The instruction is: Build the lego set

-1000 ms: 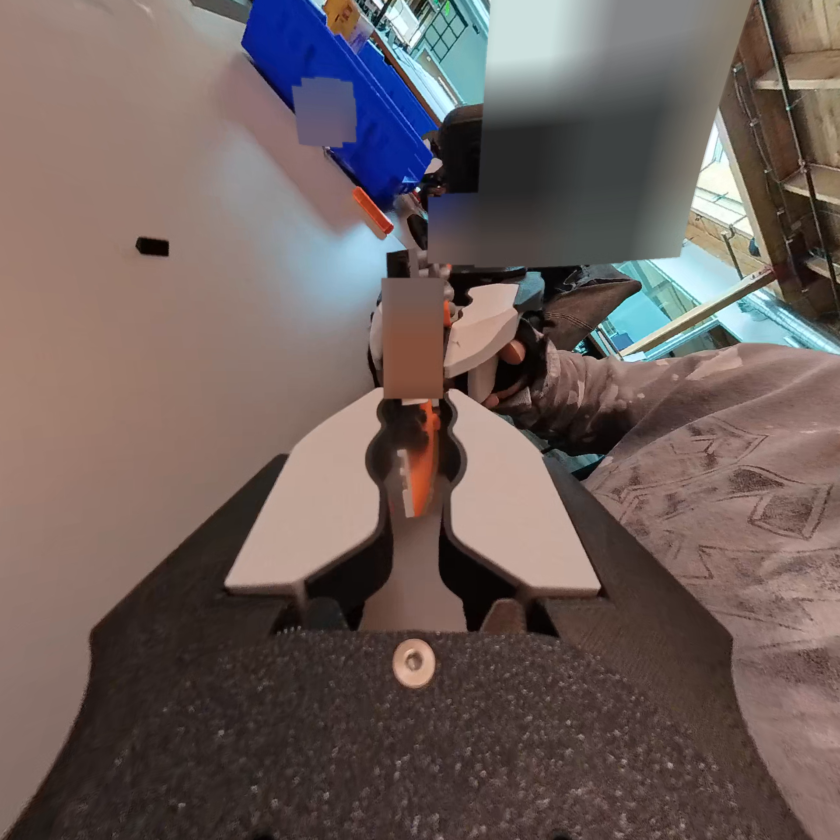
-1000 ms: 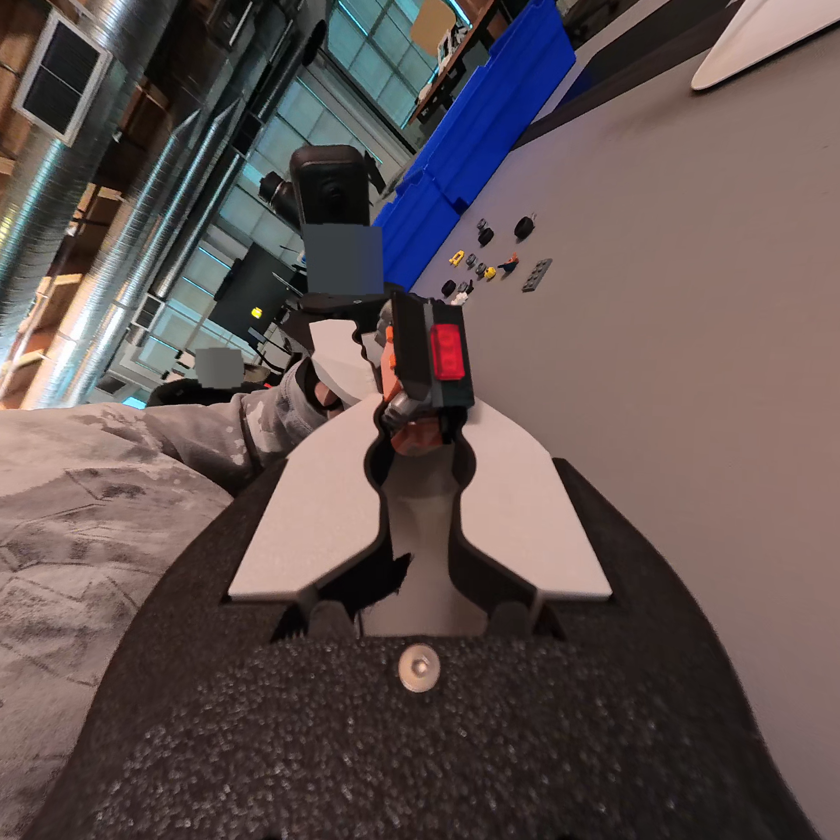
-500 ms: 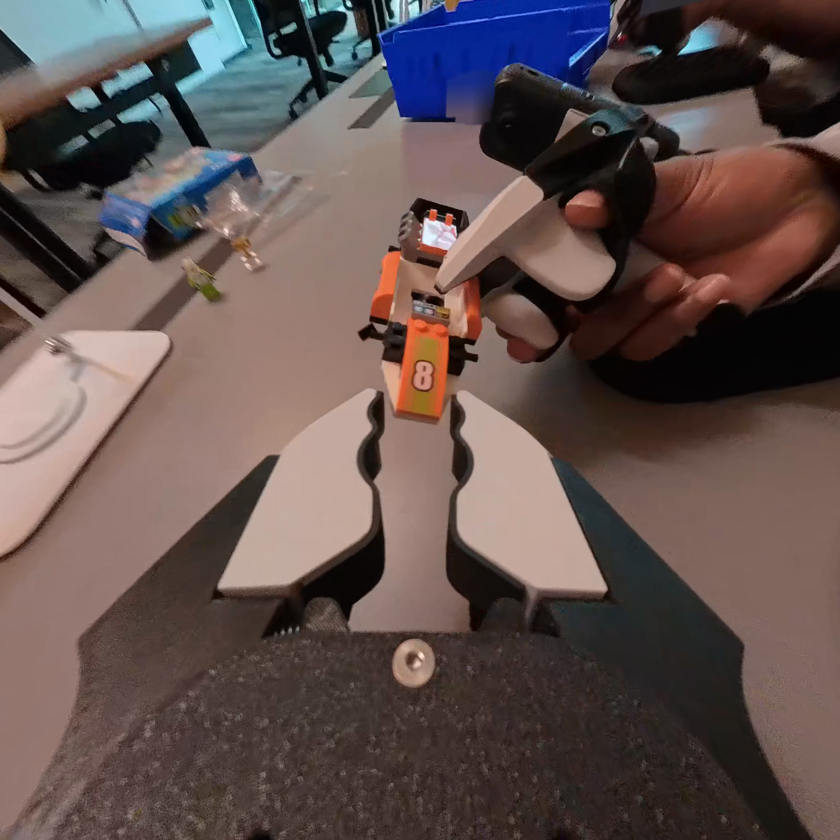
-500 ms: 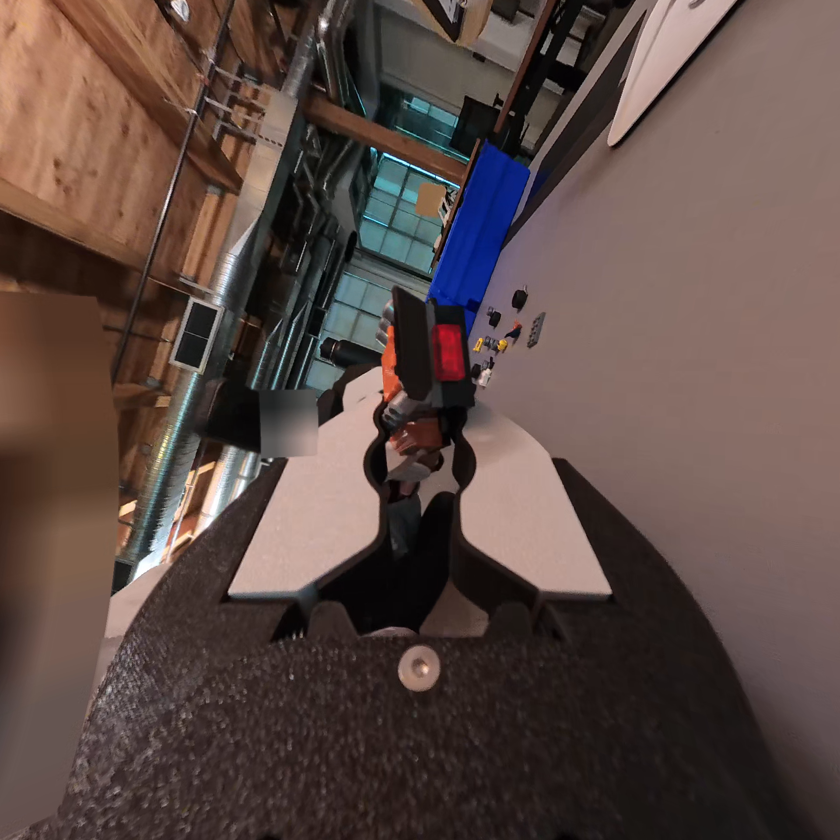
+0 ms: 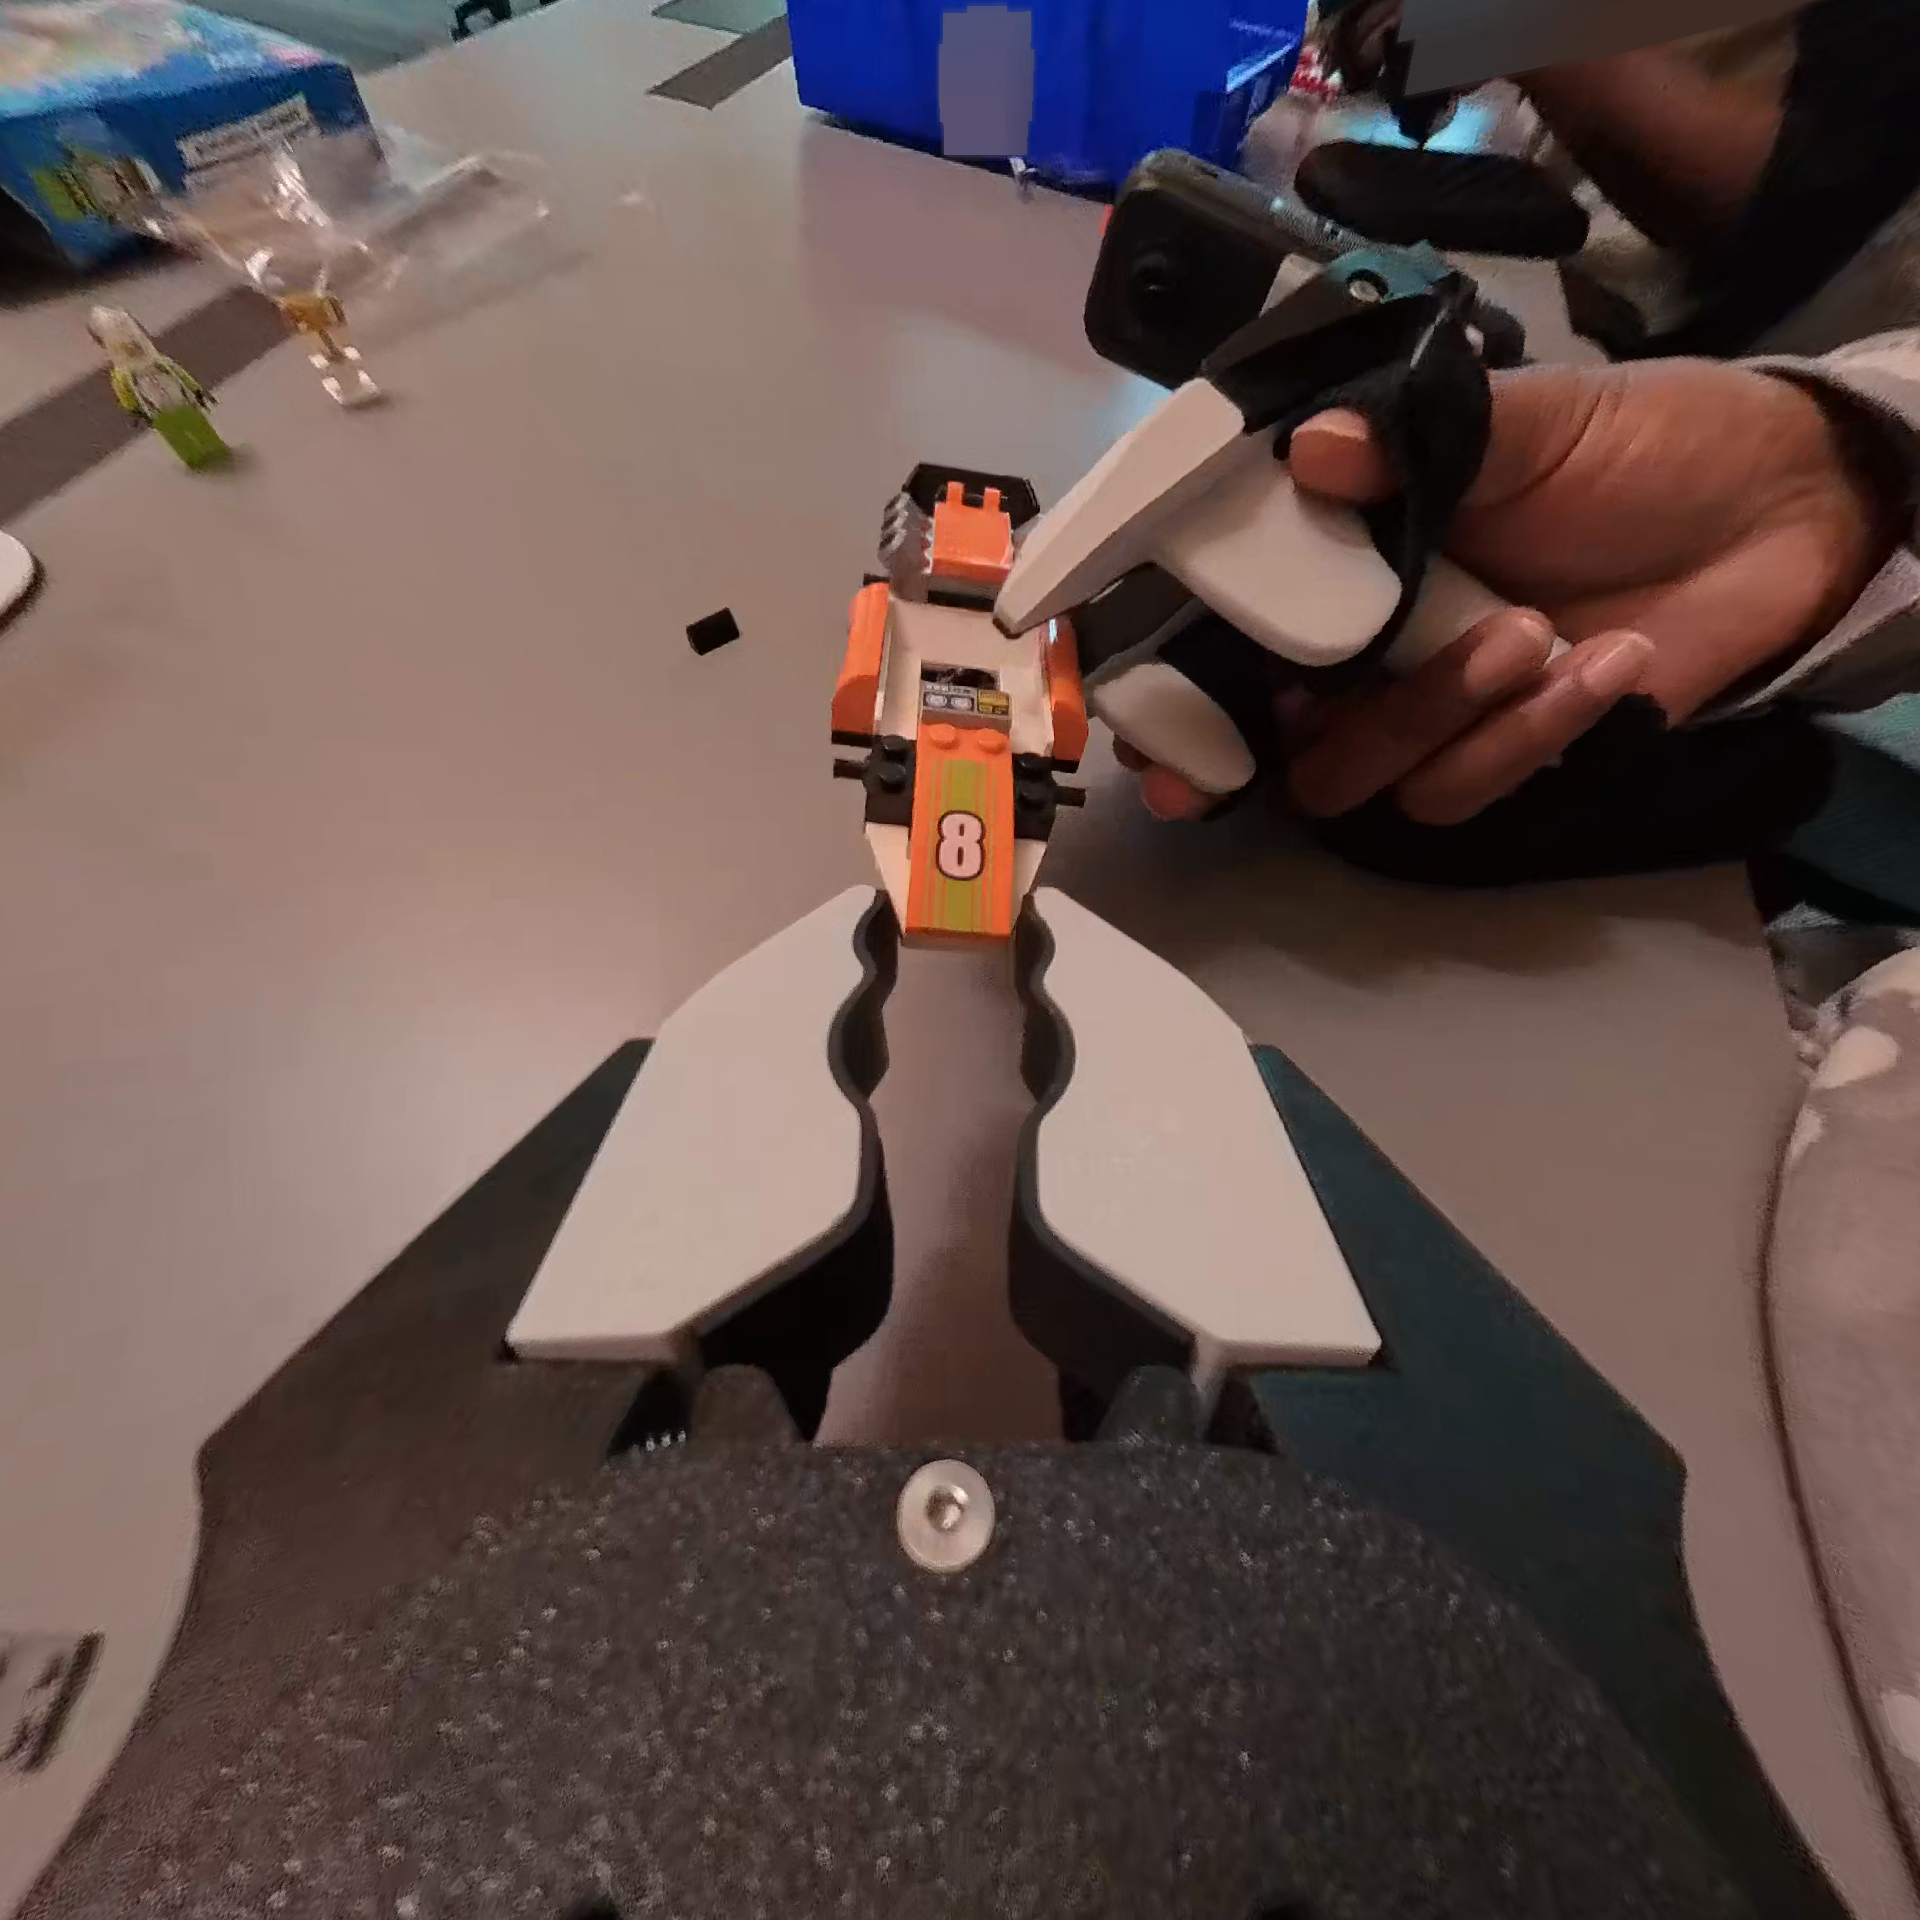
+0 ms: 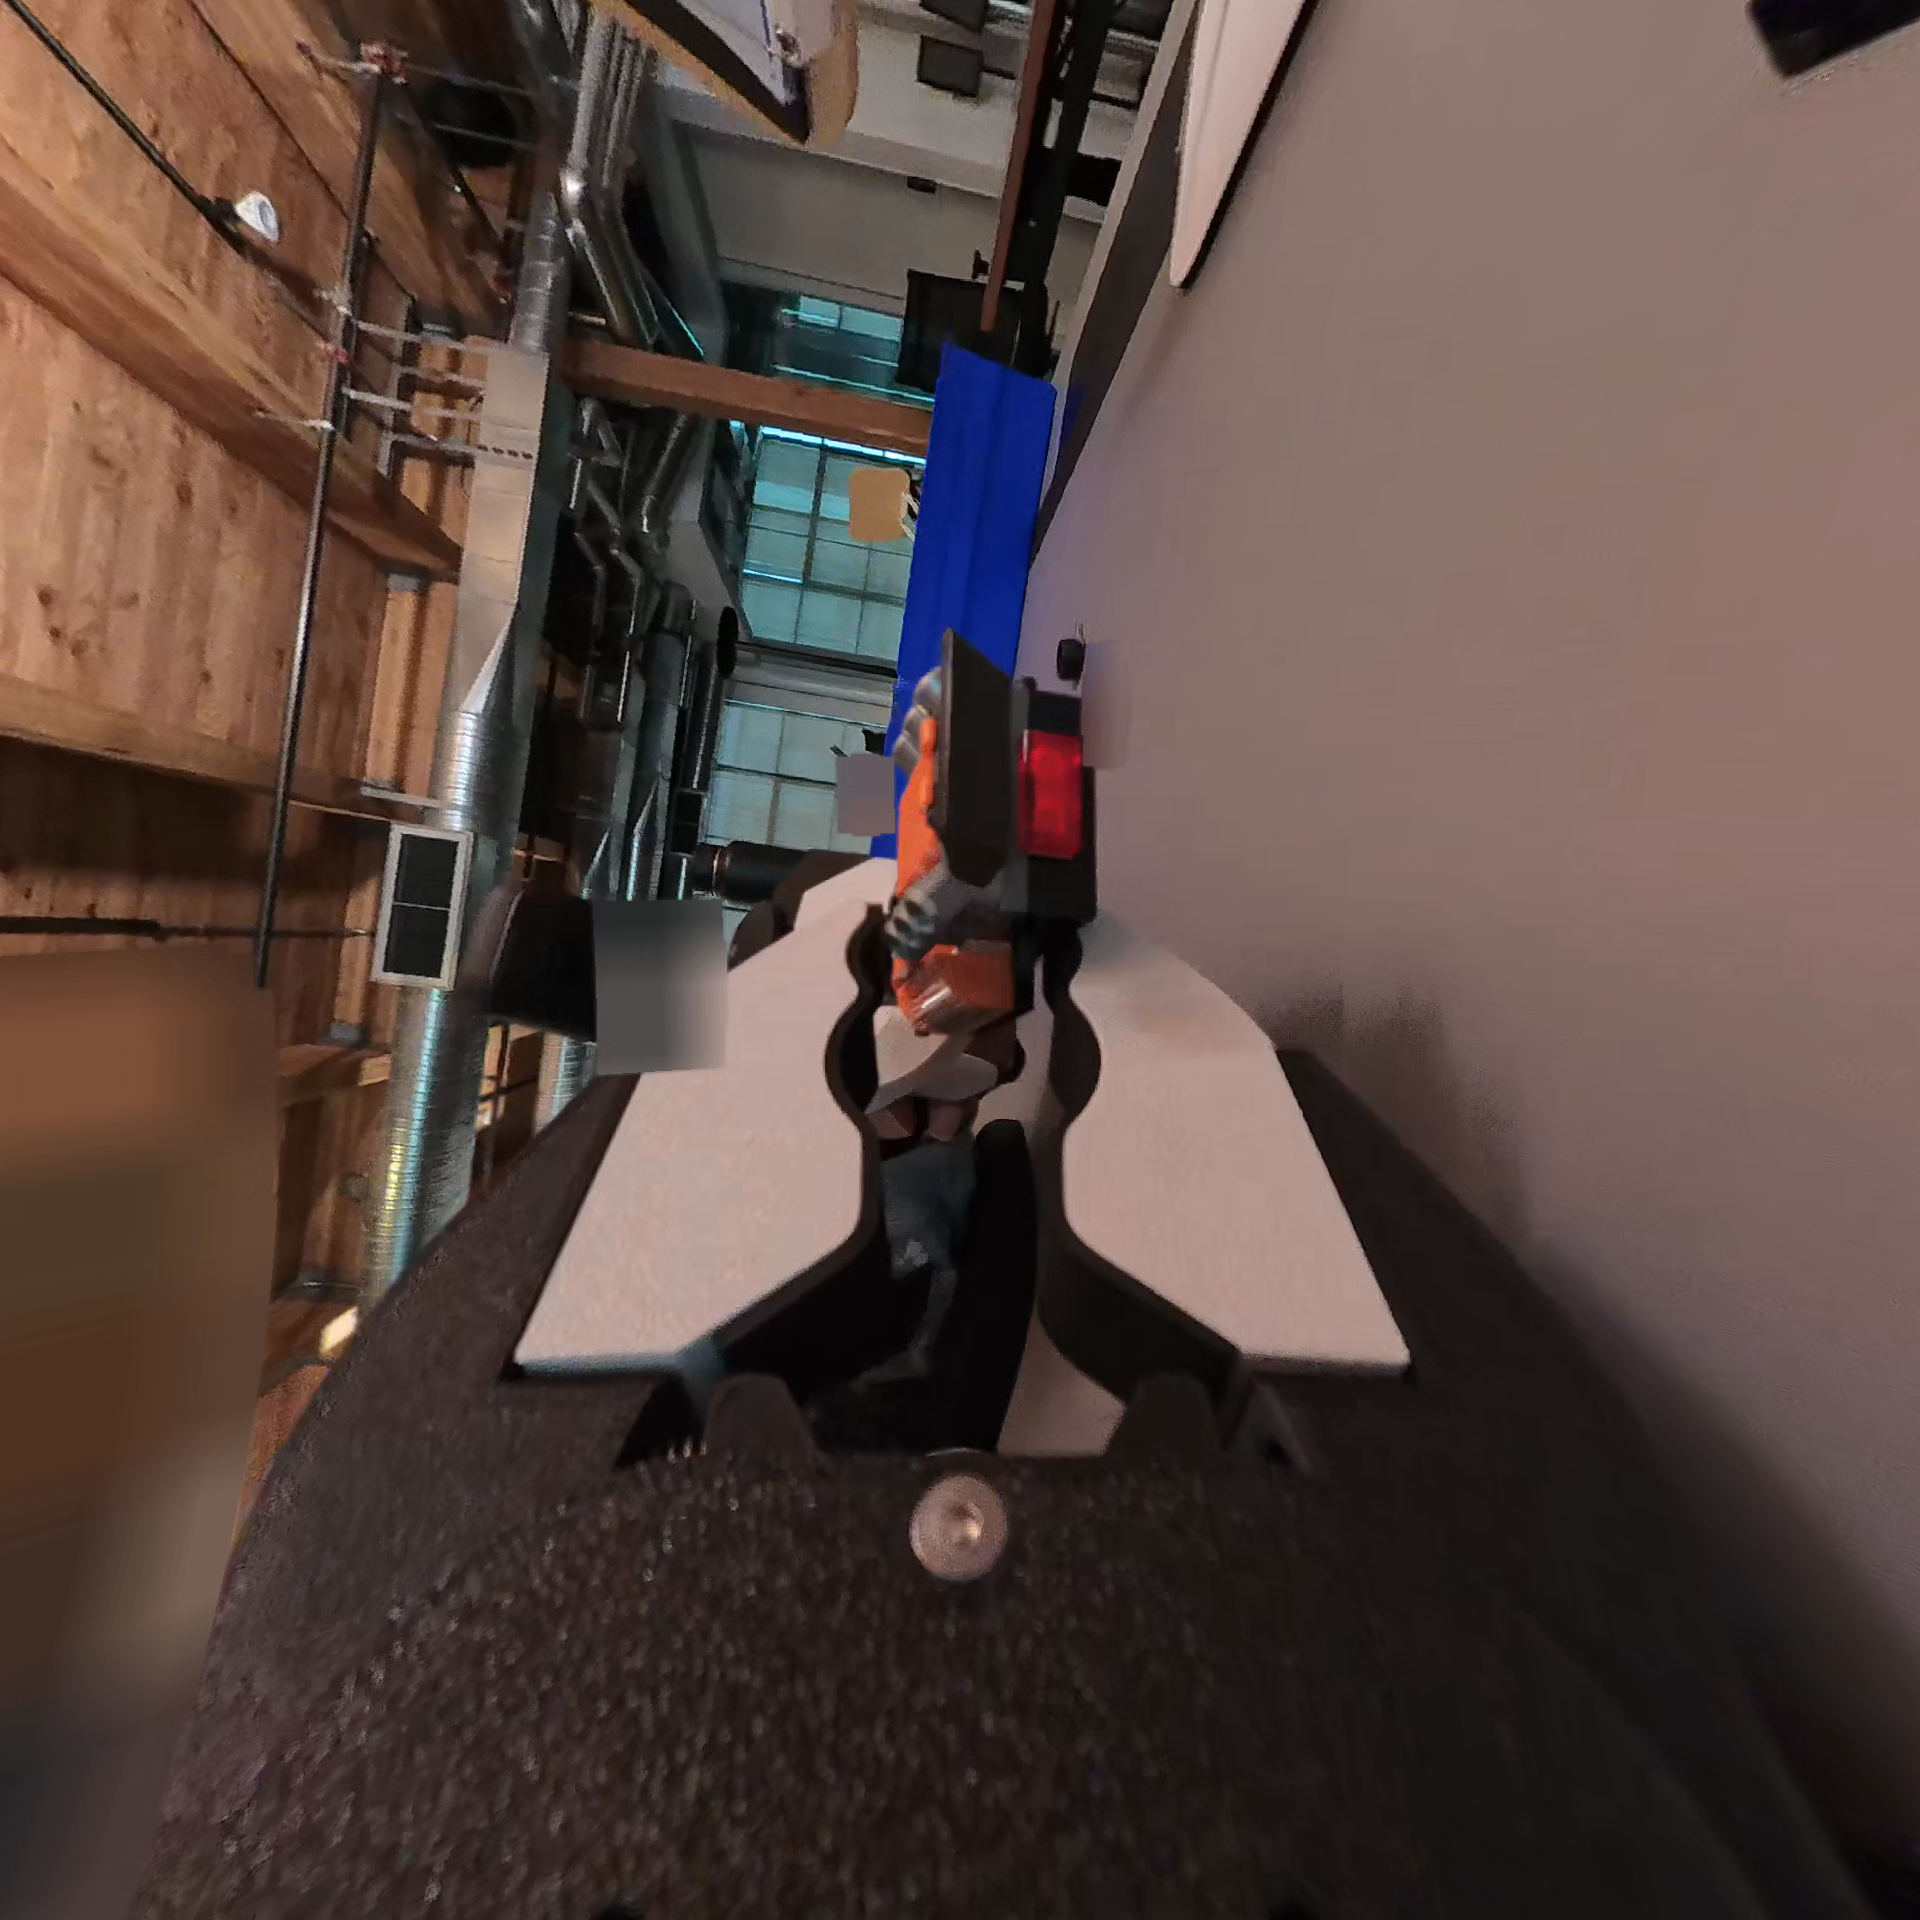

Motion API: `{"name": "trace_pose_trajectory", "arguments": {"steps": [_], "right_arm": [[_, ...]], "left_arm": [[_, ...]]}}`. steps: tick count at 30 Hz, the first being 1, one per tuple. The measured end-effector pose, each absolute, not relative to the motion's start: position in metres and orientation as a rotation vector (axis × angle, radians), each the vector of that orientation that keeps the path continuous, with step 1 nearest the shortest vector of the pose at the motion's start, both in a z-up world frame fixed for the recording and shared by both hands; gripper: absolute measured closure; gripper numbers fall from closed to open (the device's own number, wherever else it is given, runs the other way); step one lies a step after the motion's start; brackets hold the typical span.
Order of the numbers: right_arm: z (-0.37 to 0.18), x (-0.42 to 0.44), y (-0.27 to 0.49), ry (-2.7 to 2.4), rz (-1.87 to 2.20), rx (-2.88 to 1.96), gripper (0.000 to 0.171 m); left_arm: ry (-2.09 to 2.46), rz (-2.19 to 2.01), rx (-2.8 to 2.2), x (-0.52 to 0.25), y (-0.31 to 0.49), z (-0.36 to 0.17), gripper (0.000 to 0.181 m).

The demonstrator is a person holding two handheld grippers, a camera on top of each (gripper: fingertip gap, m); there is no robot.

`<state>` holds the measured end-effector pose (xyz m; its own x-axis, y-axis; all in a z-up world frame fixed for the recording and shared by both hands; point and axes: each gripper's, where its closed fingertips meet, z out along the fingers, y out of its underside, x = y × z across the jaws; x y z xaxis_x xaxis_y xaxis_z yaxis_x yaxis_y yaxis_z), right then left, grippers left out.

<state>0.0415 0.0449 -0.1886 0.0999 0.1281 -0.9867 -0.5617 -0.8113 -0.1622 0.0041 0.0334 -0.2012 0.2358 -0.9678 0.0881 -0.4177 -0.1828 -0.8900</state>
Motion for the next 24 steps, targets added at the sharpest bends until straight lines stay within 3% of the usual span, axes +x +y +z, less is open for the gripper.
{"name": "trace_pose_trajectory", "arguments": {"steps": [12, 19, 24], "right_arm": [[-0.198, 0.041, 0.036, 0.514, 1.937, -1.968, 0.136], [-0.166, 0.036, 0.007, 0.121, 2.118, -1.939, 0.142], [-0.168, 0.067, 0.037, -0.426, 1.494, -2.011, 0.147]], "left_arm": [[1.206, -1.024, -1.874, -0.008, 0.047, -0.214, 0.159], [1.256, -1.004, -1.951, -0.014, 0.05, -0.228, 0.159], [1.336, -0.93, -1.97, -0.013, 0.053, -0.239, 0.159]]}}
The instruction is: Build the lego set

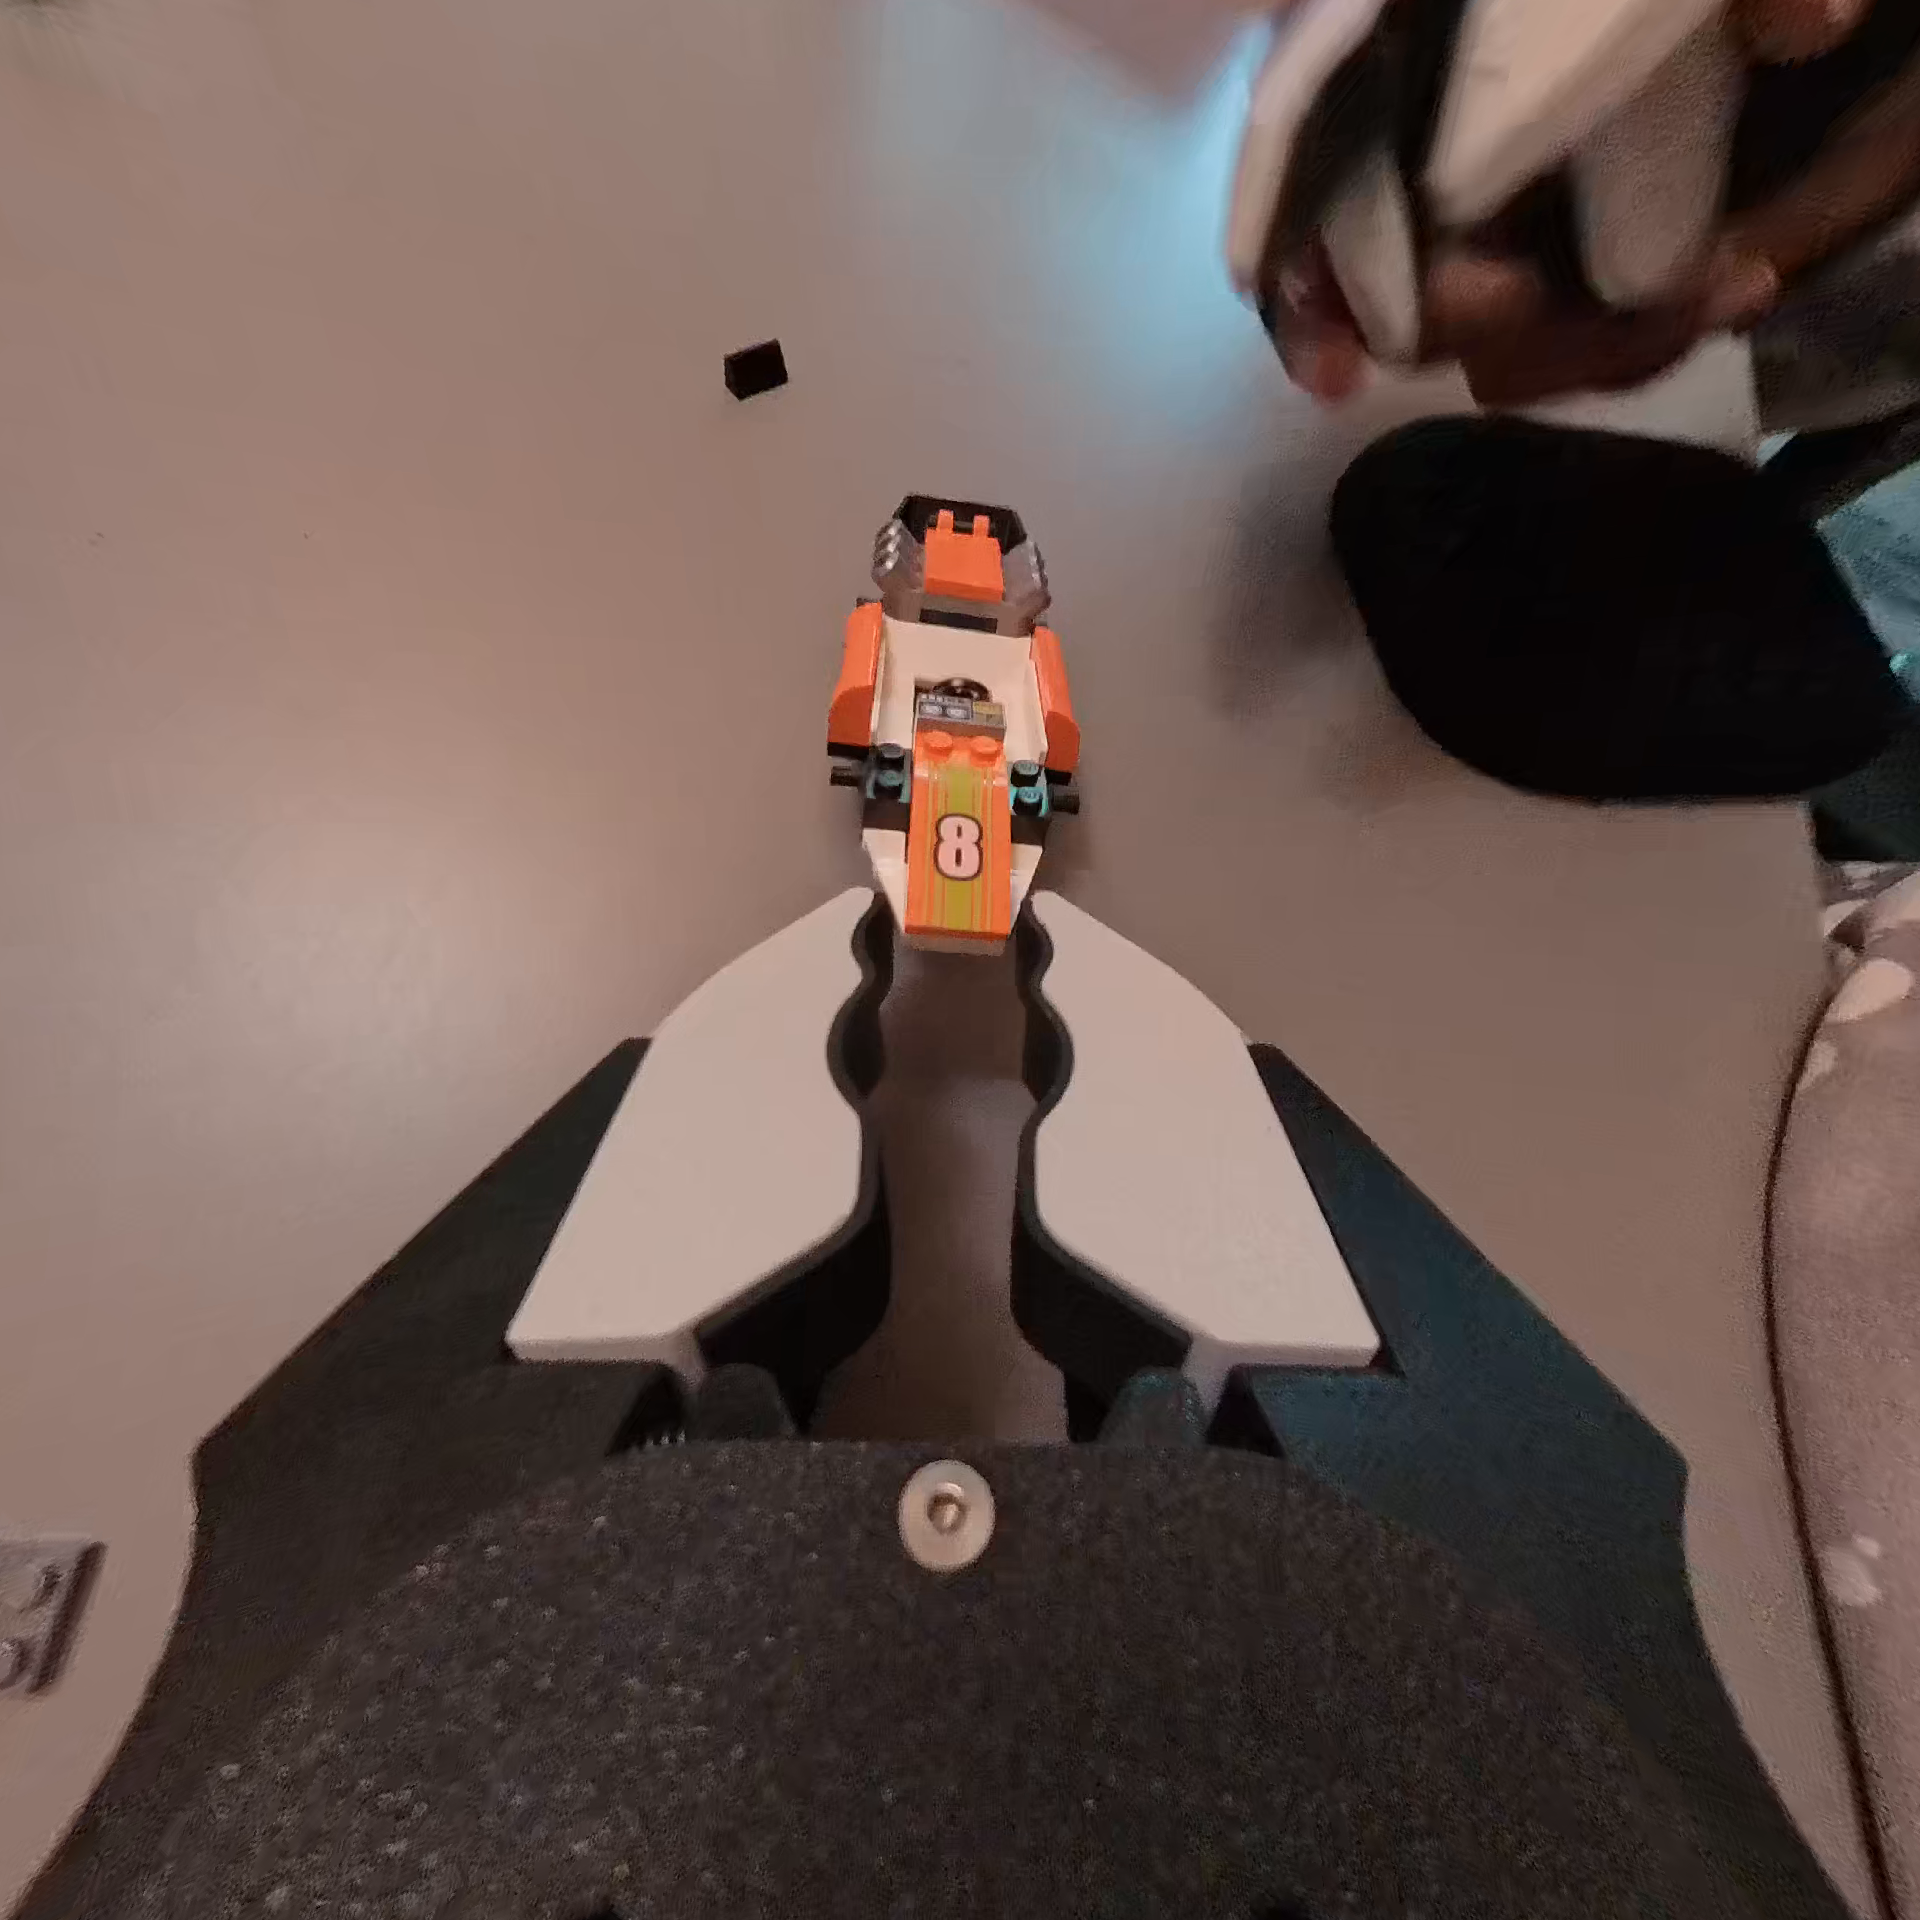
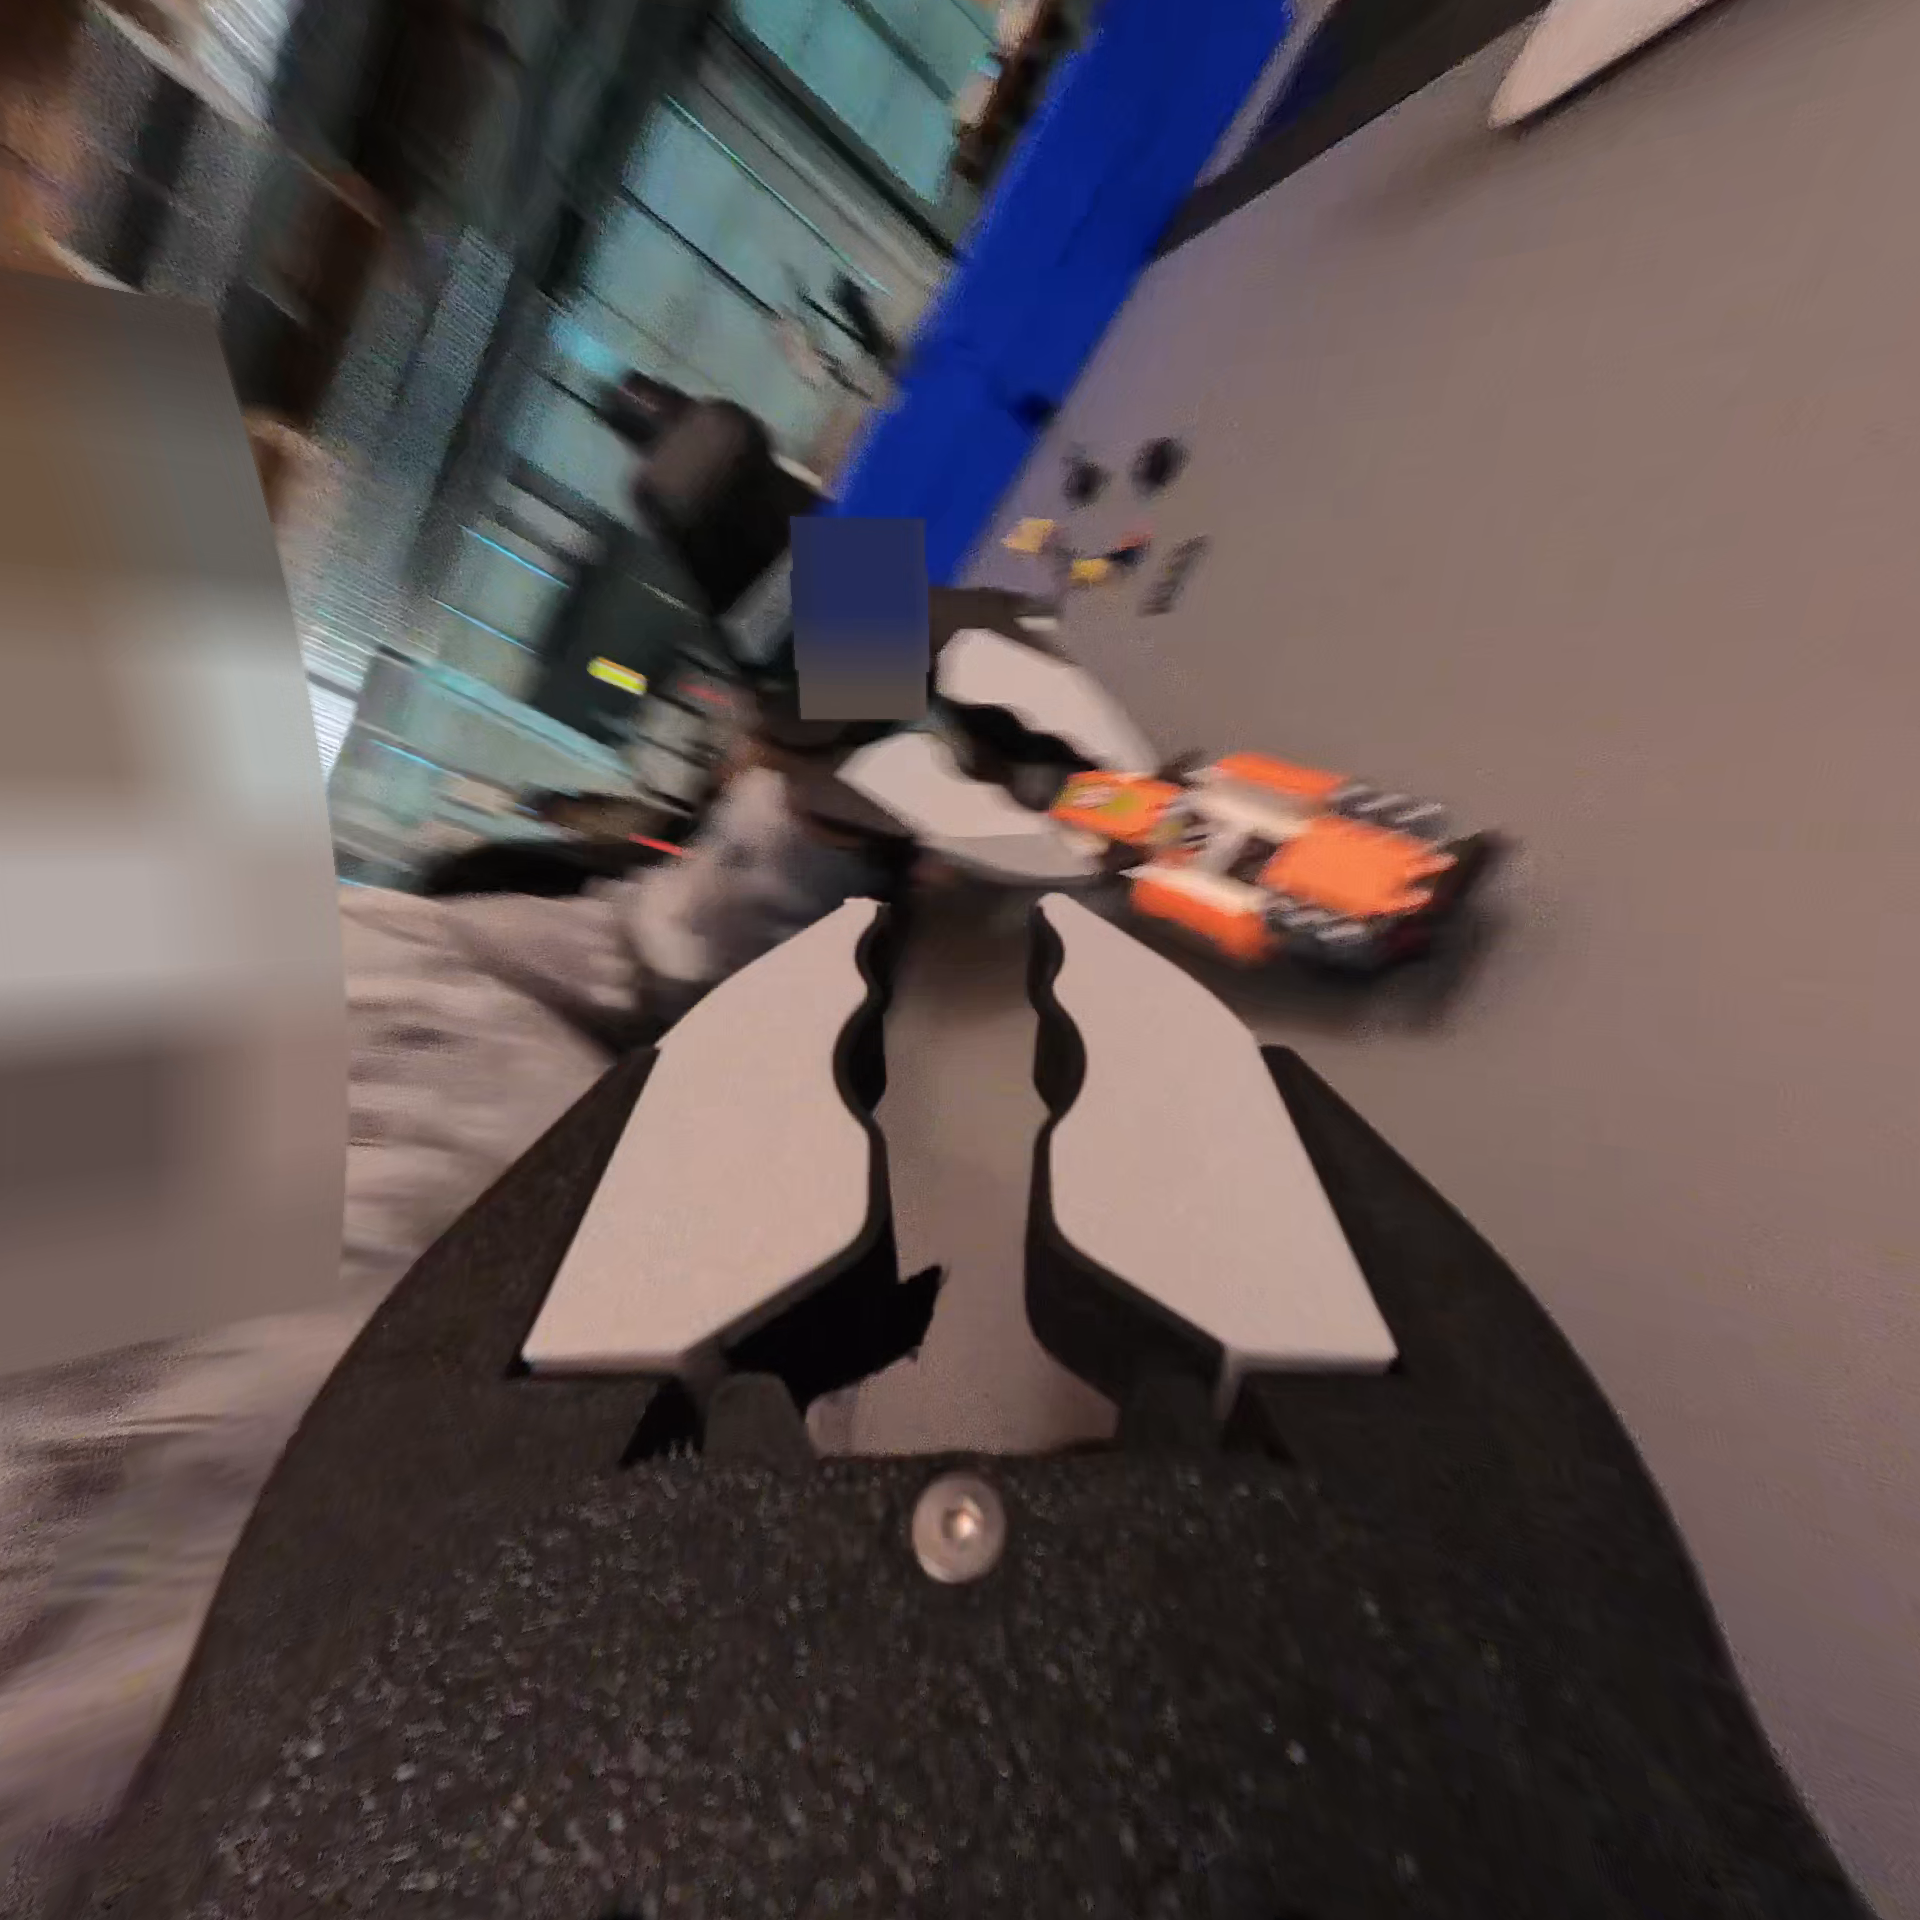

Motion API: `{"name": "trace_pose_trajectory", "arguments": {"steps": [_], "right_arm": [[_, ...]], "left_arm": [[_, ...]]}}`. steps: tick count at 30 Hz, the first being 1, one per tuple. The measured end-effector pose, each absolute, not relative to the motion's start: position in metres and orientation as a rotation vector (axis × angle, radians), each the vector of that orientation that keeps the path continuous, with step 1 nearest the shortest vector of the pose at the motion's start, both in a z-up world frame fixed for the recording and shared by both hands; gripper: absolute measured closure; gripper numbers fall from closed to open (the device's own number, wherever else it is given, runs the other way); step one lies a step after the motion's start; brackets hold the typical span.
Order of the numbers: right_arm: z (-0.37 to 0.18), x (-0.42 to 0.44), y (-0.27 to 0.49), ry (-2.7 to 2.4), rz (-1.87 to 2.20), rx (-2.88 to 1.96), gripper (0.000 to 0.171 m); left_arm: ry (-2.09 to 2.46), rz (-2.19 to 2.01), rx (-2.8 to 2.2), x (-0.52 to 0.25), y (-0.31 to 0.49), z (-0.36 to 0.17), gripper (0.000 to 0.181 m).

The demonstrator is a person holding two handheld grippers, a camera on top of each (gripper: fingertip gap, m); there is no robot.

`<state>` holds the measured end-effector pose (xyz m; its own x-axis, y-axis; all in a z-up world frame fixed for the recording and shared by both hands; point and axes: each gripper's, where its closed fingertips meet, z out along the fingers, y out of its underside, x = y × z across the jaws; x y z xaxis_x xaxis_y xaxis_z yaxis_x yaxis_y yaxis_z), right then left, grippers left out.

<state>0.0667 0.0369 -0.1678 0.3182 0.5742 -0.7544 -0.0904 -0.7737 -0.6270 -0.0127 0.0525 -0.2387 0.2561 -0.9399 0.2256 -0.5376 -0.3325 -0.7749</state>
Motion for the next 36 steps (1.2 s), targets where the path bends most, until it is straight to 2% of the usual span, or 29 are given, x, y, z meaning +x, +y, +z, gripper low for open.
{"name": "trace_pose_trajectory", "arguments": {"steps": [5, 8, 16, 22, 25, 30, 36], "right_arm": [[-0.2, 0.115, 0.101, -0.799, 0.688, -2.102, 0.143], [-0.22, 0.127, 0.122, -0.991, 0.436, -2.143, 0.138], [-0.25, 0.114, 0.143, -1.149, 0.483, -2.259, 0.146], [-0.261, 0.112, 0.146, -1.163, 0.468, -2.29, 0.166], [-0.246, 0.1, 0.137, -1.116, 0.533, -2.244, 0.167], [-0.199, 0.048, 0.099, -0.815, 0.872, -2.178, 0.167], [-0.201, 0.017, 0.074, -0.677, 0.919, -2.223, 0.167]], "left_arm": [[1.402, -0.768, -1.941, -0.011, 0.061, -0.246, 0.158], [1.406, -0.759, -1.937, -0.011, 0.06, -0.247, 0.158], [1.399, -0.735, -1.907, -0.009, 0.056, -0.241, 0.159], [1.351, -0.691, -1.893, -0.009, 0.053, -0.238, 0.159], [1.308, -0.652, -1.894, -0.009, 0.053, -0.237, 0.159], [1.242, -0.587, -1.895, -0.008, 0.054, -0.234, 0.159], [1.23, -0.567, -1.918, -0.005, 0.05, -0.237, 0.159]]}}
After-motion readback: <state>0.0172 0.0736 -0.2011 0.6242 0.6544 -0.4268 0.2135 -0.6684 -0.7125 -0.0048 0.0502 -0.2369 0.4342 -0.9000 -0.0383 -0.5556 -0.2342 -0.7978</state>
